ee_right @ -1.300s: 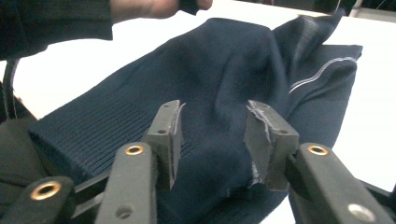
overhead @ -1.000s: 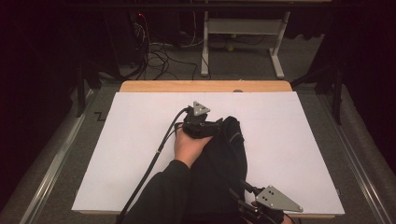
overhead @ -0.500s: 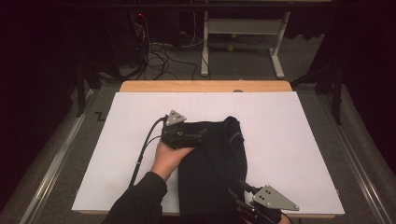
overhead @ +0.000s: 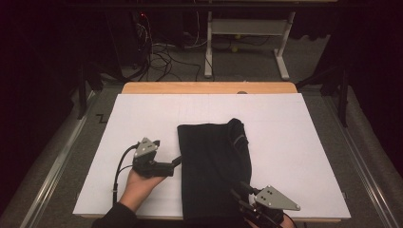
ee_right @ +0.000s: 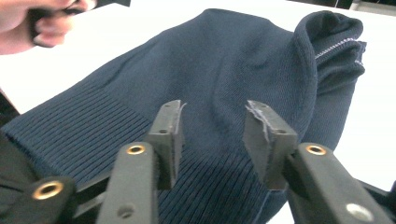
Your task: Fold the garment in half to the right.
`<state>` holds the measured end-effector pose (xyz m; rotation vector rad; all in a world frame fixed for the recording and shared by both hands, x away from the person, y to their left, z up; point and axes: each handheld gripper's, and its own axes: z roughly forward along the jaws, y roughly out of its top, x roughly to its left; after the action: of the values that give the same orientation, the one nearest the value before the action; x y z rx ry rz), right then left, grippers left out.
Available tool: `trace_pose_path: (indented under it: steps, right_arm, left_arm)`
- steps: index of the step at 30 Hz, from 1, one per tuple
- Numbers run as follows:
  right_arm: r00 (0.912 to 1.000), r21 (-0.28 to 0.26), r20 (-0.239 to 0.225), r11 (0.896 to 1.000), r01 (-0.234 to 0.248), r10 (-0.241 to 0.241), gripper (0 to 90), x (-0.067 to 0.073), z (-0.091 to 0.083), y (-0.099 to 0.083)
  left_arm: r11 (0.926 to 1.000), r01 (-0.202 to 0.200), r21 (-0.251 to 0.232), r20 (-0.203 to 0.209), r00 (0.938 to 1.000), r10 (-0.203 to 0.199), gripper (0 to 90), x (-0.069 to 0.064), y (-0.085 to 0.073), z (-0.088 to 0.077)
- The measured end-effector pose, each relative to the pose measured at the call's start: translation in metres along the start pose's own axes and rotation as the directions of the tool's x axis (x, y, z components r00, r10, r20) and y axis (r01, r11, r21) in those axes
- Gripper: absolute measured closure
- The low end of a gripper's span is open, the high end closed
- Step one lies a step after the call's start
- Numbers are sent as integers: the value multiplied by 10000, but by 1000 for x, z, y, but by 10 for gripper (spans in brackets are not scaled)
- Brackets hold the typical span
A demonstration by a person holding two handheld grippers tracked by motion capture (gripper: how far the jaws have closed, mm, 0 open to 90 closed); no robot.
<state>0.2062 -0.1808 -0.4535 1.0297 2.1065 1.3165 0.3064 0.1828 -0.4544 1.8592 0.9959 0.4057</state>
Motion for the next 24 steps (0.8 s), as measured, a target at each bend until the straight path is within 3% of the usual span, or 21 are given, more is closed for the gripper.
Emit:
trace_pose_path:
  steps: [5, 7, 9, 12, 16, 19, 24]
  right_arm:
    - [9997, 252, -68, 9994, -219, 220, 732, -17, 19, 15]
    - [9999, 421, 139, 9991, -83, 78, 802, -26, 32, 24]
    - [9996, 669, 270, 9977, -135, 117, 848, -36, 50, 34]
    - [9992, 1204, 359, 9925, -195, 153, 862, -50, 79, 50]
    - [9937, 1710, 1112, 9853, -60, -133, 867, -59, 106, 65]
    - [9868, 1768, 1584, 9822, -626, 344, 867, -72, 110, 62]
    - [9729, 1694, 2158, 9780, -1213, 833, 867, -95, 97, 46]
  left_arm:
    - [9997, -239, 61, -612, 9978, 242, 0, 11, -27, -25]
    - [9997, -252, 31, -712, 9971, 253, 0, 14, -33, -30]
    - [10000, -33, -14, -592, 9982, 32, 0, 16, -37, -33]
    - [9999, -133, -39, -623, 9980, 131, 0, 16, -37, -34]
    - [9999, -19, -124, -476, 9989, 13, 0, 16, -38, -34]
    - [9999, -104, -63, -513, 9986, 100, 0, 17, -40, -34]
    - [9997, 141, -197, -538, 9984, -151, 0, 23, -41, -37]
